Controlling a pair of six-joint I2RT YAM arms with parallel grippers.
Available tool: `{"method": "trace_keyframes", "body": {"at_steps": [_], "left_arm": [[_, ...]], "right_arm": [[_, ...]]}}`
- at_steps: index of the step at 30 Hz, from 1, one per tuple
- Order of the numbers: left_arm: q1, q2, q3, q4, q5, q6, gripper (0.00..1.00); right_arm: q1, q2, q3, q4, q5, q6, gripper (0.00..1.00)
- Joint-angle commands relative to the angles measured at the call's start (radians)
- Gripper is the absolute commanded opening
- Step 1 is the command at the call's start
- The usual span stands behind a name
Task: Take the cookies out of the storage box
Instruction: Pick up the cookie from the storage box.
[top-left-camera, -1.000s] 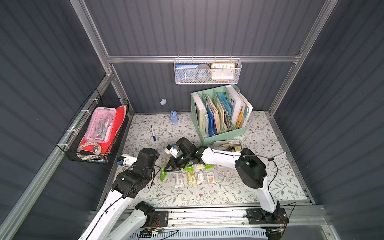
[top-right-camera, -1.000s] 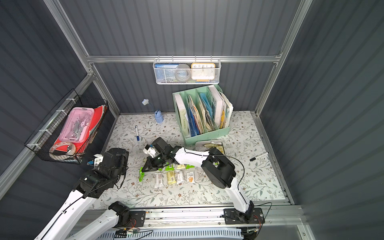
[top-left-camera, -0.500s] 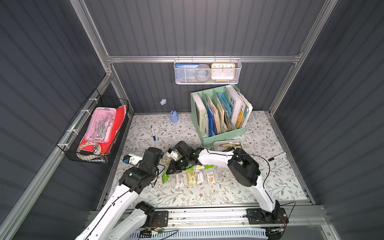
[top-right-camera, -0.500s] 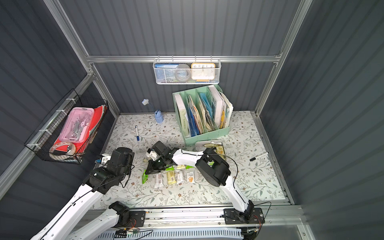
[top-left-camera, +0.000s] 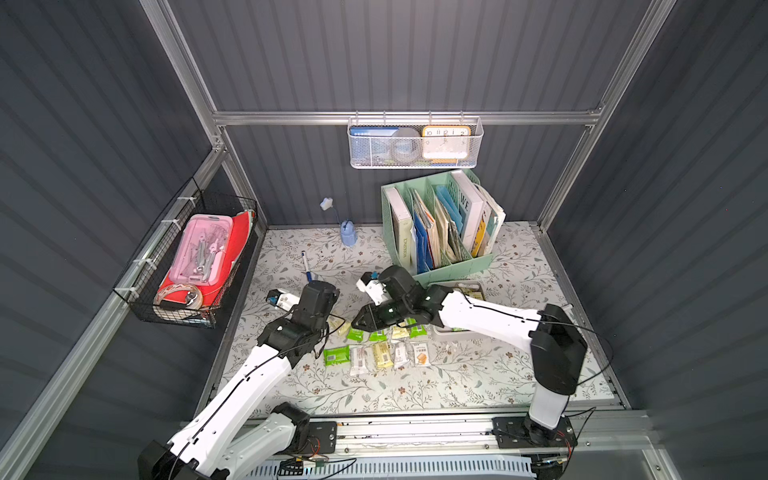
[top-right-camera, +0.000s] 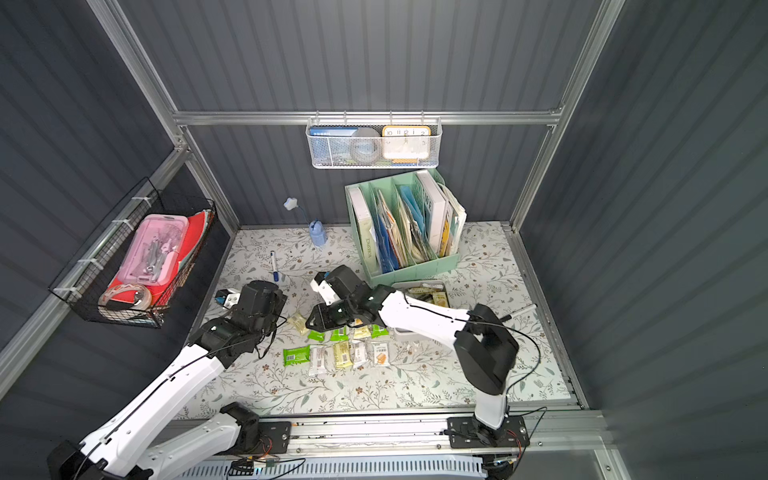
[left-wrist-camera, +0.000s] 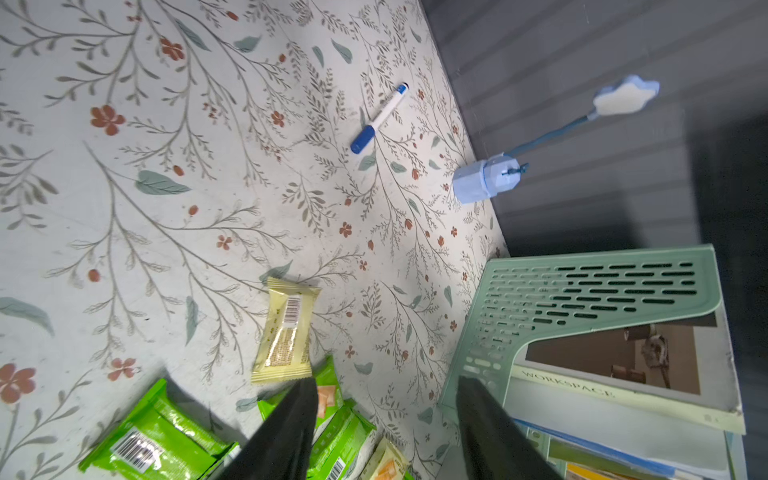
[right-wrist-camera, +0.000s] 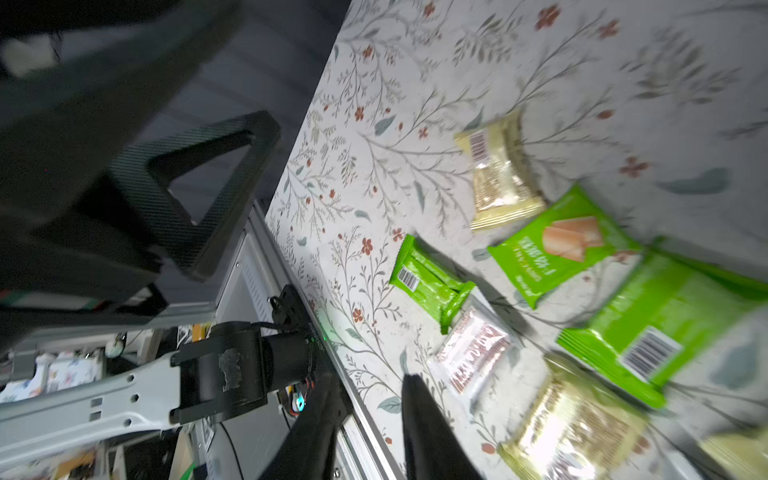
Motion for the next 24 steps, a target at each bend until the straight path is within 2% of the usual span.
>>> {"method": "trace_keyframes", "body": {"at_steps": [1,4,7,13,17,19,24], "left_arm": [[0.005,0.056,0.049,0.090,0.077,0.134,0.59],[0.005,0.113,0.068,0.189,0.171,0.211,0.59],[0.004,0.165,0.068,0.289,0.256,0.279,0.59],[-0.012,0.296,0.078,0.439,0.439,0.316,0.57],[-0.075,0.394,0.136,0.462,0.459,0.331,0.58],[-0.111,0.441,0.166,0.477,0.458,0.333,0.58],[-0.193,0.561,0.192,0.561,0.457,0.272,0.60]], "right_arm": [[-0.044,-0.115,-0.075,-0.102,0.209,0.006,0.30],[-0.097,-0.221,-0.141,-0.180,0.334,0.027,0.30],[-0.178,-0.306,-0.217,-0.230,0.363,0.028,0.29],[-0.351,-0.432,-0.304,-0.364,0.437,0.065,0.29],[-0.452,-0.430,-0.302,-0.476,0.457,0.064,0.30],[-0.481,-0.419,-0.297,-0.503,0.453,0.051,0.33],[-0.503,-0.338,-0.276,-0.541,0.396,0.013,0.39]]}}
